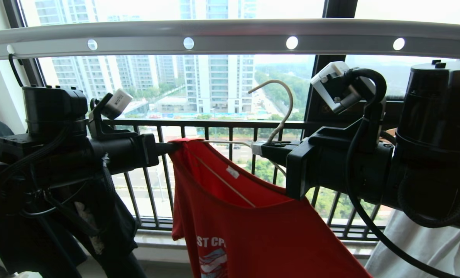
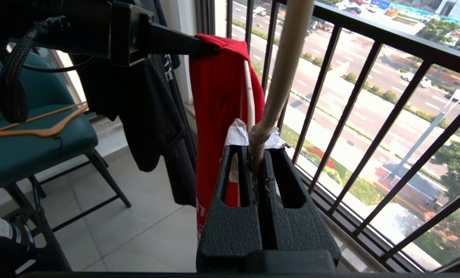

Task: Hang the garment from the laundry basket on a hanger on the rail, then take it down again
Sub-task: Take the clothes off the clothes rack

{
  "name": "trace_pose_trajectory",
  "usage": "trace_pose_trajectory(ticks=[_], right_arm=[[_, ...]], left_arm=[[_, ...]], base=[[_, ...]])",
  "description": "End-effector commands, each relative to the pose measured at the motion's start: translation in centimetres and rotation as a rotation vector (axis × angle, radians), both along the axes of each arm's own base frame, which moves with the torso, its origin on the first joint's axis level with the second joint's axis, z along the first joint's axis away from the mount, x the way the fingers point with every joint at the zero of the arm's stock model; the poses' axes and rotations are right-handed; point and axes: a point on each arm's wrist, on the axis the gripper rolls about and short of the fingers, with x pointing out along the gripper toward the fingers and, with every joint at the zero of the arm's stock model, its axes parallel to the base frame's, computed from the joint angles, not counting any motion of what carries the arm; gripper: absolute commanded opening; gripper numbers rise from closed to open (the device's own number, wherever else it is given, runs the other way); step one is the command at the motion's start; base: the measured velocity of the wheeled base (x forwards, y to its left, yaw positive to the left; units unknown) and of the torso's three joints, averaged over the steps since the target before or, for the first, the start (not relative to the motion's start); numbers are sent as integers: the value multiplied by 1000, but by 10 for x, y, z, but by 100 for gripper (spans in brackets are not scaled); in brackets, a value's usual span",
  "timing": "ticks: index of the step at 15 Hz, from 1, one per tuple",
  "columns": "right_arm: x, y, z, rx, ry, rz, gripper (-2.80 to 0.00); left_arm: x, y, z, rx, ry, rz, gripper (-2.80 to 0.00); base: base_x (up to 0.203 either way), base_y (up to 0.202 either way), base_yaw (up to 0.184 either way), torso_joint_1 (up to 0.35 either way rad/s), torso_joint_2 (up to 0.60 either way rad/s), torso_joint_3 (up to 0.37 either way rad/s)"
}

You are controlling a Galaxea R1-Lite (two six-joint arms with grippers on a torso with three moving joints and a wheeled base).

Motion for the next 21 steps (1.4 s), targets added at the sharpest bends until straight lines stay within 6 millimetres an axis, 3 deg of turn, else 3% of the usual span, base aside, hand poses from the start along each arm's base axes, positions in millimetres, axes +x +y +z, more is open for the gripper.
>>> trace_pose_trajectory(ticks=[1, 6, 10, 18, 21], right_arm=[[0, 0, 0, 1, 0, 0, -280], [1, 0, -1, -1, 0, -3, -280], [1, 0, -2, -8, 2, -1, -280], [0, 0, -3, -11, 3, 2, -280], [-1, 0, -5, -22, 7, 6, -280]], left_arm=[[5, 4, -4, -14, 11, 15, -280], [23, 11, -13, -9, 38, 55, -280], [37, 19, -9, -137, -38, 106, -280], [57, 15, -31, -172, -17, 122, -280], [60, 15, -31, -190, -59, 137, -280]], base=[[0, 0, 0, 0, 0, 0], [0, 0, 0, 0, 0, 0], [0, 0, 0, 0, 0, 0], [0, 0, 0, 0, 0, 0], [0, 0, 0, 0, 0, 0]])
